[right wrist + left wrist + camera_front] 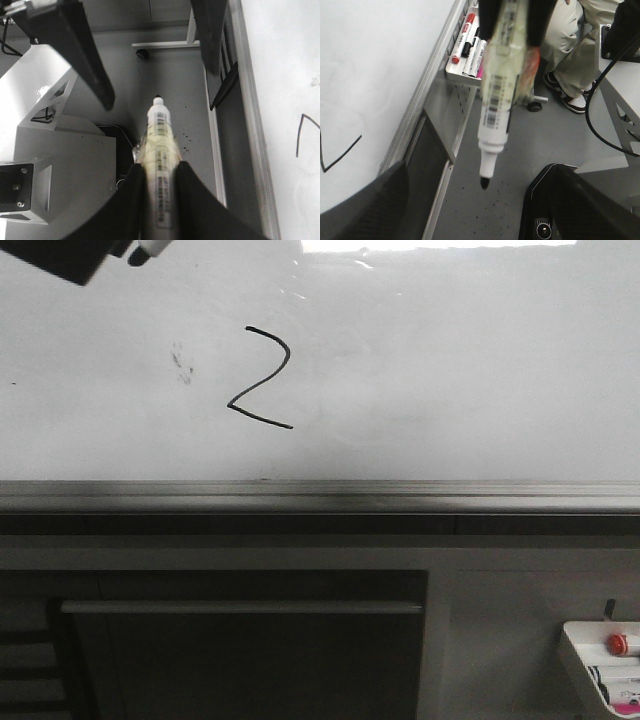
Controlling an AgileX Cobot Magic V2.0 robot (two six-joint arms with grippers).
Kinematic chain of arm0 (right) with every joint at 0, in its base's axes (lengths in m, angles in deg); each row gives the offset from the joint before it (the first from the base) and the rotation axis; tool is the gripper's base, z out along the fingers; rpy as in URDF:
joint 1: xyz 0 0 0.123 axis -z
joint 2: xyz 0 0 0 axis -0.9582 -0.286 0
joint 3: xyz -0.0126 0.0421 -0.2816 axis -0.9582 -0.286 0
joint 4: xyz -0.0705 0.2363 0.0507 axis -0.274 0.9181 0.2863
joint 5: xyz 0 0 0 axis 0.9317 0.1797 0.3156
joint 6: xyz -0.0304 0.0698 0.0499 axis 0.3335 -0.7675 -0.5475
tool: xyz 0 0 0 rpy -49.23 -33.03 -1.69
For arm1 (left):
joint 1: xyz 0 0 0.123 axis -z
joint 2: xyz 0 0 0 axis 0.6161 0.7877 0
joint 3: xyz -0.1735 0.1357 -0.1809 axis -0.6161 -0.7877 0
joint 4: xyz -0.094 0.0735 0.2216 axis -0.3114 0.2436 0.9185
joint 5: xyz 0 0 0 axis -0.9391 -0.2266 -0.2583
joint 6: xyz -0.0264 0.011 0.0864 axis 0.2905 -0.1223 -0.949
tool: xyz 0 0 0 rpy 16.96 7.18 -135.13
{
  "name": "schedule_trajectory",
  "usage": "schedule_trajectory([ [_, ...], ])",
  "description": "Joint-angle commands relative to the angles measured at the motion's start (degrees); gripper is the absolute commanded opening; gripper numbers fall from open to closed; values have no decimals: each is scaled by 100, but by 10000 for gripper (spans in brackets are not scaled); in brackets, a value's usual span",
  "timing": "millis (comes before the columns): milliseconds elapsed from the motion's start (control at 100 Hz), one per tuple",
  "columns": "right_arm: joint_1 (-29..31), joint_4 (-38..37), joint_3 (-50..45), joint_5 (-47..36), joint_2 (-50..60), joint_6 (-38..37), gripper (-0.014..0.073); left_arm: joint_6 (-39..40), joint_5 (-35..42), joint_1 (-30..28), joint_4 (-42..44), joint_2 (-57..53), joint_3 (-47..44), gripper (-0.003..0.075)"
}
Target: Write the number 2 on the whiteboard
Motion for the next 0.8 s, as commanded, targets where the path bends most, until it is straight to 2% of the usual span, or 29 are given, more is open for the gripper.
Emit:
schedule_trajectory([
  [0, -13, 197, 117, 119, 174, 169, 37, -38, 452, 227, -326, 40, 194, 535],
  [160, -13, 197, 117, 119, 174, 276, 37, -38, 496, 494, -326, 253, 194, 535],
  [330, -13, 187, 117, 119, 174, 276, 37, -74, 553, 526, -654, 382, 194, 519],
  [600, -13, 187, 117, 129, 174, 276, 37, -193, 679, 526, -989, 387, 194, 302],
  [790, -13, 187, 117, 79, 174, 276, 37, -193, 679, 526, -989, 387, 194, 213],
])
